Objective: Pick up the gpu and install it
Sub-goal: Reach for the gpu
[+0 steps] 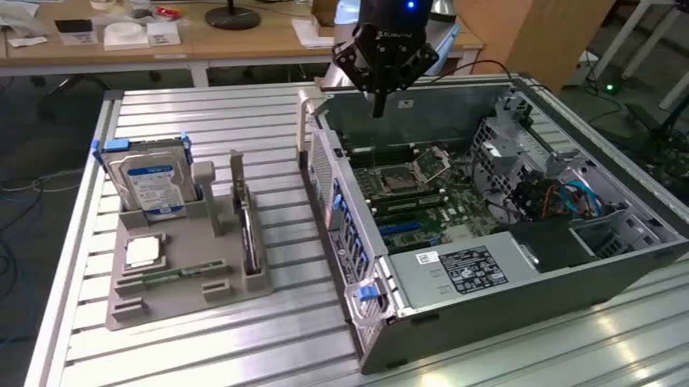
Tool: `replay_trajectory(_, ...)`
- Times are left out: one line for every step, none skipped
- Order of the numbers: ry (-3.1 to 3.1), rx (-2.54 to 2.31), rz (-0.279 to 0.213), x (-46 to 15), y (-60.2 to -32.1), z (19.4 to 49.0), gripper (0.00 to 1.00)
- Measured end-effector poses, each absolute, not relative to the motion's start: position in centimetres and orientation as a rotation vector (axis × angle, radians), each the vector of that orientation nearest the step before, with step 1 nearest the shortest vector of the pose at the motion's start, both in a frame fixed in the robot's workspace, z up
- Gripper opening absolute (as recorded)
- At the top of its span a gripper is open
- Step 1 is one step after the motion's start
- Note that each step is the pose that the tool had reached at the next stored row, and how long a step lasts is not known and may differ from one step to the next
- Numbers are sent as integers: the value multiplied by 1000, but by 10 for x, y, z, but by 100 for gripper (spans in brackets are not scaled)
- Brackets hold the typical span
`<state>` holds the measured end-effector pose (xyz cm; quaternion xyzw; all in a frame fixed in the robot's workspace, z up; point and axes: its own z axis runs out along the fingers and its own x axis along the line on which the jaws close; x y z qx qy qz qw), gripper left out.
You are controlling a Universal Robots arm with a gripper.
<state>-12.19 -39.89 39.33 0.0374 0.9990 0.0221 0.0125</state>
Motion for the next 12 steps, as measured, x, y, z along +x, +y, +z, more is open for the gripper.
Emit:
replay_trajectory(3114,116,69,-122,-399,393,11)
replay_trajectory(3114,117,69,-122,-399,393,11)
replay_trajectory(3114,117,69,-123,-399,393,11)
replay_trajectory(3114,117,69,-123,-399,393,11)
replay_trajectory(3114,117,69,-125,-399,393,11)
replay_trajectory(3114,117,69,-126,-399,393,11)
replay_trajectory(3114,117,69,-127,-399,393,11)
replay_trajectory(3114,117,69,-128,-399,393,11)
replay_trajectory(3114,117,69,-130,-399,393,11)
replay_trajectory(3114,117,69,-131,-399,393,11)
replay_trajectory(3114,117,69,-133,-399,393,11)
replay_trajectory(3114,117,69,-134,-399,393,11)
